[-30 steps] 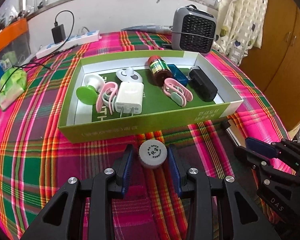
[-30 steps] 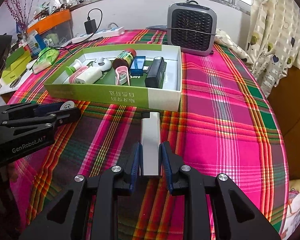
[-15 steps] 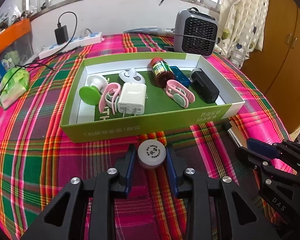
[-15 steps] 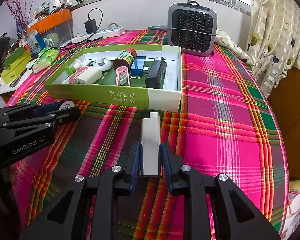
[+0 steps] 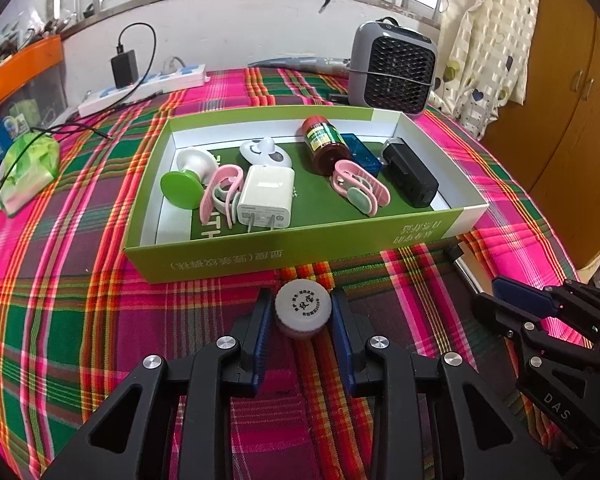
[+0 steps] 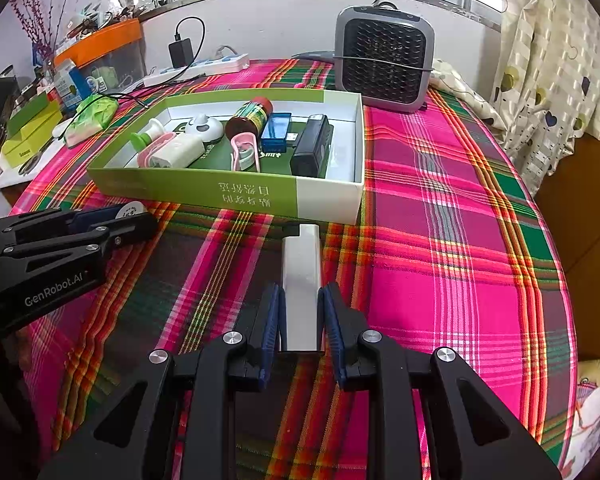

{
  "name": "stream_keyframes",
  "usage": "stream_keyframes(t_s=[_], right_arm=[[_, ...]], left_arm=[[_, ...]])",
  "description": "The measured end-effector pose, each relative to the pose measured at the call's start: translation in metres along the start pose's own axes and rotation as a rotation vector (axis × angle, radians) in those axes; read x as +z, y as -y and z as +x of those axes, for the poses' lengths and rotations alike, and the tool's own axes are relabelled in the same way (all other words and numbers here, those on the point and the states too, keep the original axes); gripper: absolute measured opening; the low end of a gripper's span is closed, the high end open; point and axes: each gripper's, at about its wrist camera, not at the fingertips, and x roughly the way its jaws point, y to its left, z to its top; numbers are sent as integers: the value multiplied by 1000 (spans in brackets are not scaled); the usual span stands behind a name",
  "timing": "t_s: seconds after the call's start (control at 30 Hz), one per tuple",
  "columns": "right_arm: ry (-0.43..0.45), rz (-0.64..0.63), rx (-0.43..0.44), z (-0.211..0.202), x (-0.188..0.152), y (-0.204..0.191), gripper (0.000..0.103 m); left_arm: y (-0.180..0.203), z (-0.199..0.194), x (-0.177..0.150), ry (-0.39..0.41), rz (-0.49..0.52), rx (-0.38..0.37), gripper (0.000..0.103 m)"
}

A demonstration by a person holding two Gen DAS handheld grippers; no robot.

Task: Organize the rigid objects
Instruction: 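Carry the white stick and white round cap over the green tray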

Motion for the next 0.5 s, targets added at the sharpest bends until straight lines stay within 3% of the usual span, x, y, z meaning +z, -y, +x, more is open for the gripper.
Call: stream_keyframes(t_s=[0.5], right_arm=[[2,3,2,0,0,1,24]], left_arm=[[0,-1,-1,3,3,-5,27]])
